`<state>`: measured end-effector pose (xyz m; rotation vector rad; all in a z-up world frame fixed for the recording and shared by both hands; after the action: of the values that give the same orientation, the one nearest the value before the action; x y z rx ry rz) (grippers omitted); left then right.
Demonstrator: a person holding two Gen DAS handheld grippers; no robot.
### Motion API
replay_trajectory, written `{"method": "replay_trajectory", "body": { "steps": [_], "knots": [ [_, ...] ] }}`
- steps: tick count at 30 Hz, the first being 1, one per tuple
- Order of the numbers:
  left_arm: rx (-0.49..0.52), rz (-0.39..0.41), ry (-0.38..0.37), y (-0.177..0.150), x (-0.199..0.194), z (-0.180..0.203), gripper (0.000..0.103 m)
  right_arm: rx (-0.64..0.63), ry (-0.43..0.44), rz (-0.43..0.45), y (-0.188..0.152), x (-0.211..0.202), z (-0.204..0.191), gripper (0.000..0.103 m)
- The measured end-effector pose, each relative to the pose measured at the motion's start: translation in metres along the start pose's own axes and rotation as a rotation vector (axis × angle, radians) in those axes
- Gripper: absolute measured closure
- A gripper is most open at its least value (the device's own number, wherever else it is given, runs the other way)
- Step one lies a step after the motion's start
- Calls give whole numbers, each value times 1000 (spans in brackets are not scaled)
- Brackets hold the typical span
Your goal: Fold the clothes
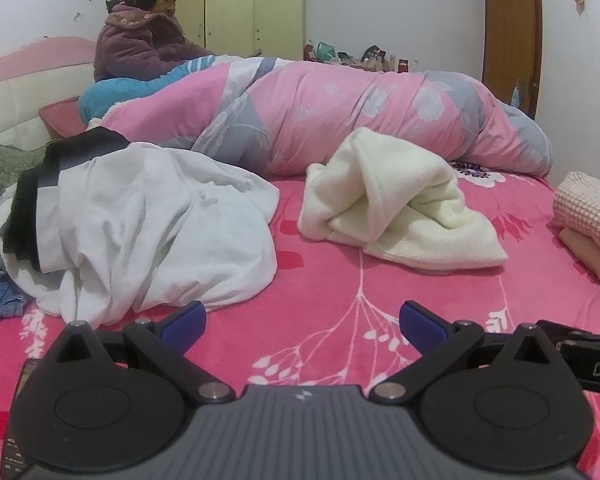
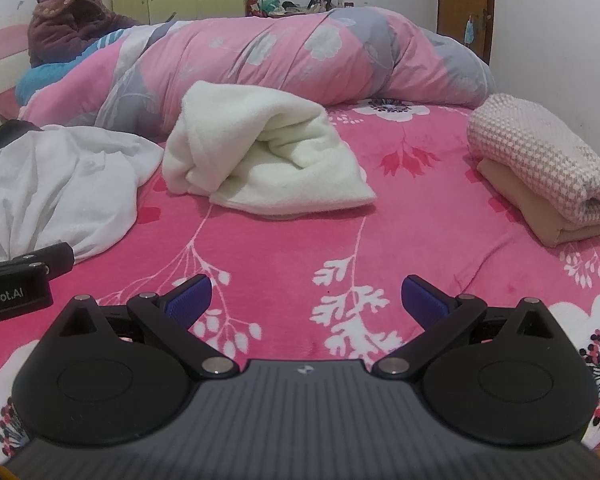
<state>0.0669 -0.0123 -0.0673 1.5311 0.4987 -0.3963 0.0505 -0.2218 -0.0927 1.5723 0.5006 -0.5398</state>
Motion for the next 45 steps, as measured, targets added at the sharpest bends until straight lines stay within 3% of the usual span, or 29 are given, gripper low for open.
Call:
{"method": "replay_trajectory", "body": {
  "steps": [8,22,29,34,38,41,43,45],
  "knots": [
    [-5,-4,-20,-1,11,6,0,33,7,33,0,6,14,1],
    [-28,51,-101,20,52,16,0,104,104,216,29,14,43,1],
    [-15,96,-197,52,98,35,0,97,212,293,74,36,59,1],
    [95,180,-190,73,140,59,0,69,308,272,117,79,48,1],
    [177,191,-214,79,176,84,1,-6,373,293,156,116,27,1],
    [222,171,-250,81,201,100,13,-84,401,295,193,150,9,1],
    [220,140,-250,81,216,106,35,-108,414,282,217,174,1,1],
    [191,121,-258,81,228,107,50,-106,410,263,235,202,-3,3]
  ]
}}
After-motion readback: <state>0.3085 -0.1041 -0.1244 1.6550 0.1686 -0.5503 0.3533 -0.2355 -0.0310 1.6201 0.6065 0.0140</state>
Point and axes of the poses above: each gripper's, at about its wrist camera, not at the fingertips, and x roughly the way its jaws point, z to its right, y to its top, the point moved 8 cm from there along x, roughly the way its jaws point, and after that the axes turned 2 degrees about y, right-handed, at the moved point
